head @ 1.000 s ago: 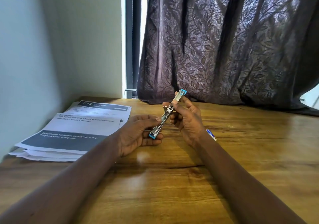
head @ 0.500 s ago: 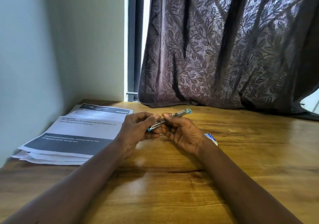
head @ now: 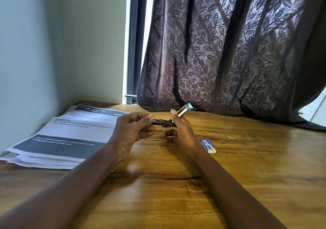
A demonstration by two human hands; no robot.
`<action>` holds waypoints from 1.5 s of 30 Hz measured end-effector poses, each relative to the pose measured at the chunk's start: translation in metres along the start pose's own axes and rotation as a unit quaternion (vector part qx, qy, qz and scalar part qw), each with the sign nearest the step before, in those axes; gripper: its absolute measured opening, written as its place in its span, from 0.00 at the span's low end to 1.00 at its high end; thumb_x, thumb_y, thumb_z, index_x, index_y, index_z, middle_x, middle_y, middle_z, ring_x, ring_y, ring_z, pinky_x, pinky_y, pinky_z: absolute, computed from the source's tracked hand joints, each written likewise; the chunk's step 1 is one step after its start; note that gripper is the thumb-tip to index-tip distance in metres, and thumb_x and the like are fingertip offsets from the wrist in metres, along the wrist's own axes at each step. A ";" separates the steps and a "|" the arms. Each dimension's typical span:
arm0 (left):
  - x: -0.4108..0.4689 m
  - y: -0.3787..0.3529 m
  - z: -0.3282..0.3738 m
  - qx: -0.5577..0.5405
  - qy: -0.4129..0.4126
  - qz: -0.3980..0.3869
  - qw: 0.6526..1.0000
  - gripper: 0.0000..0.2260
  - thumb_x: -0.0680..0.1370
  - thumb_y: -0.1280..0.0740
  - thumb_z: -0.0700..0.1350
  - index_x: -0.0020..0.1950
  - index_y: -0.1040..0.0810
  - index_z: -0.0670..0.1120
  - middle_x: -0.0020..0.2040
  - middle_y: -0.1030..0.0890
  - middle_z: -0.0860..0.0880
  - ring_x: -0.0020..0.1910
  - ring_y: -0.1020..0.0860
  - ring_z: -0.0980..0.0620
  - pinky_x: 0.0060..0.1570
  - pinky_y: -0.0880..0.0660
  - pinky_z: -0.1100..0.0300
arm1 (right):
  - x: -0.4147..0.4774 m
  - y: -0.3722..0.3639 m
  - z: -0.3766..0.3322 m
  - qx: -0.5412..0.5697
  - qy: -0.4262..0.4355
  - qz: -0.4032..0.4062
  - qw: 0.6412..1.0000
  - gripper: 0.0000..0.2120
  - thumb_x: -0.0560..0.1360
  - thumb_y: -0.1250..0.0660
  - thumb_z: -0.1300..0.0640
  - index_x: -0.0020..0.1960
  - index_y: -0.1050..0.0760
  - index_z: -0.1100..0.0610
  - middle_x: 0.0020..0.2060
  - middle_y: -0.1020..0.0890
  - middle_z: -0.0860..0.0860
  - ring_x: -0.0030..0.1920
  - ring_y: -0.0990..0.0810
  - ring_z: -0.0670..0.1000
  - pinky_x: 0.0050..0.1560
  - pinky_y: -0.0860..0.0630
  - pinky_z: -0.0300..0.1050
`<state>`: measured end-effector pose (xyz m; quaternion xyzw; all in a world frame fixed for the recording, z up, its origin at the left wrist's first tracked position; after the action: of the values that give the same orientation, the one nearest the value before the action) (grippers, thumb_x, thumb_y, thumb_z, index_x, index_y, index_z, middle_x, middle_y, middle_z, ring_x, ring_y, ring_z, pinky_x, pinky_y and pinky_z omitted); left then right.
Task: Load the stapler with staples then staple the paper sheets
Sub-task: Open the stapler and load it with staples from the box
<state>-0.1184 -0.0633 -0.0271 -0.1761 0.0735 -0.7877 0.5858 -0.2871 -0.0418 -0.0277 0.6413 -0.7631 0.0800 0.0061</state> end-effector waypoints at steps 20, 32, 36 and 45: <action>0.005 0.004 0.004 -0.018 -0.007 0.037 0.999 0.25 0.65 0.24 0.56 0.54 0.15 0.41 0.45 0.13 0.43 0.40 0.15 0.51 0.49 0.16 0.53 | -0.007 -0.007 0.007 -0.179 0.108 -0.067 0.976 0.16 0.82 0.35 0.47 0.52 0.17 0.58 0.34 0.26 0.52 0.35 0.26 0.46 0.32 0.24 0.38; 0.007 0.006 0.004 0.027 -0.044 0.015 0.999 0.16 0.68 0.25 0.49 0.53 0.15 0.43 0.50 0.15 0.37 0.43 0.14 0.49 0.45 0.16 0.57 | -0.004 -0.001 0.010 -0.193 0.180 -0.045 0.964 0.14 0.79 0.31 0.44 0.48 0.16 0.55 0.34 0.21 0.48 0.36 0.26 0.48 0.38 0.27 0.50; 0.009 0.006 0.001 0.033 -0.035 0.008 0.999 0.16 0.69 0.26 0.50 0.54 0.15 0.45 0.52 0.16 0.36 0.44 0.15 0.49 0.46 0.16 0.56 | -0.002 0.002 0.011 -0.206 0.182 -0.034 0.961 0.12 0.79 0.31 0.45 0.48 0.15 0.53 0.33 0.20 0.43 0.37 0.25 0.45 0.40 0.27 0.48; 0.005 0.007 -0.009 0.383 -0.177 -0.002 0.907 0.24 0.77 0.26 0.50 0.71 0.28 0.53 0.55 0.17 0.55 0.50 0.17 0.57 0.45 0.22 0.67 | -0.008 0.028 0.026 -0.378 0.176 0.205 0.885 0.18 0.75 0.31 0.36 0.55 0.15 0.47 0.44 0.21 0.43 0.43 0.21 0.43 0.42 0.24 0.45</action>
<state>-0.1167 -0.0716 -0.0372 -0.0746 -0.3391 -0.7123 0.6100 -0.3110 -0.0324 -0.0577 0.3949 -0.8365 -0.1039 0.3655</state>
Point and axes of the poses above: each hand's wrist, its own x-axis towards the middle knuckle, its own y-axis out of the back of the hand, z = x × y, the point moved 1 cm from there along x, towards the middle knuckle
